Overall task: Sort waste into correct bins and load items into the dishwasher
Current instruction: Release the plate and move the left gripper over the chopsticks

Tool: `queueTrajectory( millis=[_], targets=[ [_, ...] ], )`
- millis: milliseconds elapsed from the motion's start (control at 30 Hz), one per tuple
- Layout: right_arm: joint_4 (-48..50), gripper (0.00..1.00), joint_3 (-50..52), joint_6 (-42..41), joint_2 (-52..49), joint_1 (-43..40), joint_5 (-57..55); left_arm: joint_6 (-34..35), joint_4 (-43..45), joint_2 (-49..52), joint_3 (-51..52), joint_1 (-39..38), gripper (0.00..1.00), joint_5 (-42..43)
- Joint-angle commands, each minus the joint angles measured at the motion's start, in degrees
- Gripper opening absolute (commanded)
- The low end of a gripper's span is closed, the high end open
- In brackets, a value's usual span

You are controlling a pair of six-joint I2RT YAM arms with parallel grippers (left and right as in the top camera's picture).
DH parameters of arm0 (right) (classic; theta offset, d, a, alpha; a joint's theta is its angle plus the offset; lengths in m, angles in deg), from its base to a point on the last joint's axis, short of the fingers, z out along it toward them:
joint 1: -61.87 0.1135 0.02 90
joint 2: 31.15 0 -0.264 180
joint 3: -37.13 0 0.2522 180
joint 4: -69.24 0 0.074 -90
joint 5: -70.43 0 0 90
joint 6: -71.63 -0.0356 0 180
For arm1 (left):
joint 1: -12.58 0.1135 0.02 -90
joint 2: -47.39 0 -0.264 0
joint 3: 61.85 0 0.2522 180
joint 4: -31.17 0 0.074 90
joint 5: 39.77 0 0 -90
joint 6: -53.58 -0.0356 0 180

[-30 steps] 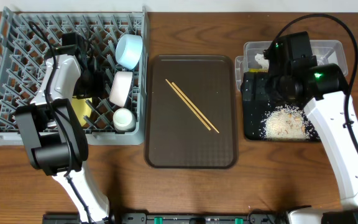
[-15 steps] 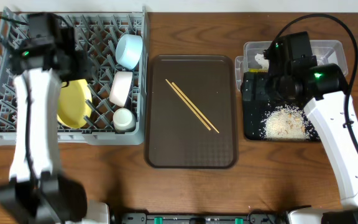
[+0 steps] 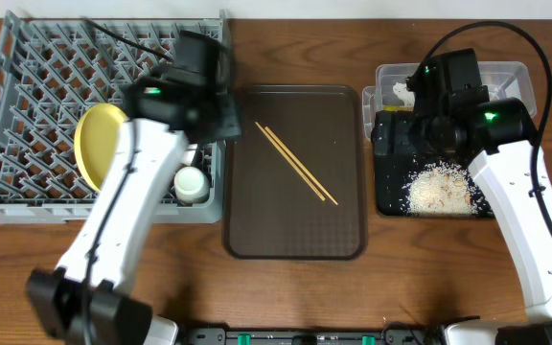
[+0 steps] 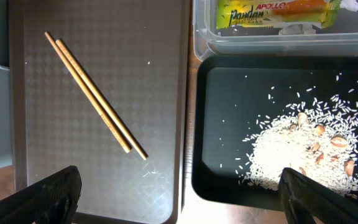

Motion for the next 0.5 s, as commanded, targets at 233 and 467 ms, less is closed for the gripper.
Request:
queueTrajectory(
  millis=[233, 467],
  targets=[
    [0.0, 0.99, 0.0, 0.5, -0.2, -0.3, -0.5, 18.6, 9.7, 14.8, 1.2, -12.7, 0.44, -6.2],
    [0.0, 0.99, 0.0, 0.5, -0.2, -0.3, -0.5, 27.1, 10.8, 22.7, 1.2, -13.8, 0.44, -6.2]
  ],
)
